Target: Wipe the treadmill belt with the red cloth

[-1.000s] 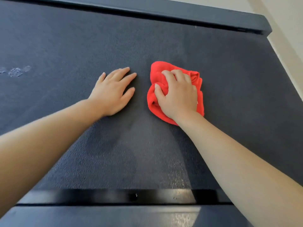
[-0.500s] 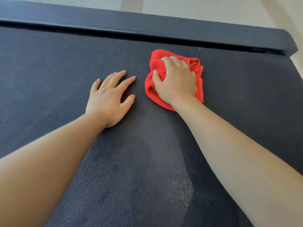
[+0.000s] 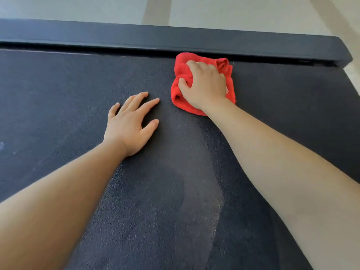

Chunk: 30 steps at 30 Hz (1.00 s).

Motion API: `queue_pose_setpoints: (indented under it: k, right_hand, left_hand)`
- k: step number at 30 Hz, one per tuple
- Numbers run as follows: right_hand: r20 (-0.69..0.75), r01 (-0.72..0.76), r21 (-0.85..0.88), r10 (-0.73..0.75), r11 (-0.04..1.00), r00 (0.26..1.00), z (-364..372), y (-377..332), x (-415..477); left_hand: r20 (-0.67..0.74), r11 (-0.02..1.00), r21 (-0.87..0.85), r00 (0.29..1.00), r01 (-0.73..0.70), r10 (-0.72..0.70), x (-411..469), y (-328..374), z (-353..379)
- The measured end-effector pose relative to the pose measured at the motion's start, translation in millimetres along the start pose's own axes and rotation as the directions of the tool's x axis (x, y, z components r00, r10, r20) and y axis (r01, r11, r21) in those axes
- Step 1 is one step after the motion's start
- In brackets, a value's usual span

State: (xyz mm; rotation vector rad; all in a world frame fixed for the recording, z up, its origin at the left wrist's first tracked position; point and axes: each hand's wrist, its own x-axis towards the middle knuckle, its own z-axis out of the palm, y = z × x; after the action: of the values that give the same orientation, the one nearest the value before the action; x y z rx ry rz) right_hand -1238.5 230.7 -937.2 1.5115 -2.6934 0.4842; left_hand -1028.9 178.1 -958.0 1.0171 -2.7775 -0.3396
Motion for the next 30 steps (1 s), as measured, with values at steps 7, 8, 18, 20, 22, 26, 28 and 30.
queue_pose_setpoints:
  k: [7,8,18,20,22,26,28,30]
  right_hand:
    - [-0.068,-0.055,-0.017,0.054,0.998,0.996,-6.6,-39.0,-131.1]
    - [-0.069,-0.073,-0.017,0.071,0.997,0.995,-8.6,-47.9,-151.8]
    - [-0.022,-0.164,-0.012,0.163,0.986,0.986,-22.2,-137.5,-331.9]
    - [-0.021,-0.118,-0.013,0.118,0.993,0.993,-24.0,-146.3,-355.6]
    - [-0.016,-0.067,-0.023,0.067,0.997,0.998,-24.3,-150.6,-372.1]
    - [0.021,-0.050,-0.006,0.050,0.999,0.999,-28.5,-154.4,-377.8]
    - [0.017,-0.020,0.003,0.019,1.000,1.000,-29.3,-156.0,-379.3]
    - [-0.017,0.037,0.001,-0.037,0.999,0.999,-27.8,-157.4,-381.4]
  left_hand:
    - [-0.038,0.992,-0.102,0.997,-0.068,0.065,-11.6,0.3,-0.1]
    - [-0.023,0.992,-0.090,0.996,-0.090,0.089,-20.1,0.2,-0.4]
    - [0.073,0.937,-0.072,0.935,-0.342,0.347,-148.9,-49.7,-24.5]
    - [0.061,0.934,-0.083,0.934,-0.347,0.352,-169.1,-62.3,-29.7]
    - [0.059,0.929,-0.090,0.929,-0.358,0.364,-182.0,-71.2,-32.2]
    - [0.074,0.928,-0.080,0.926,-0.364,0.370,-198.4,-81.8,-37.7]
    - [0.068,0.933,-0.080,0.932,-0.350,0.356,-205.7,-83.9,-39.1]
    - [0.071,0.938,-0.076,0.936,-0.339,0.345,-209.0,-82.8,-40.5]
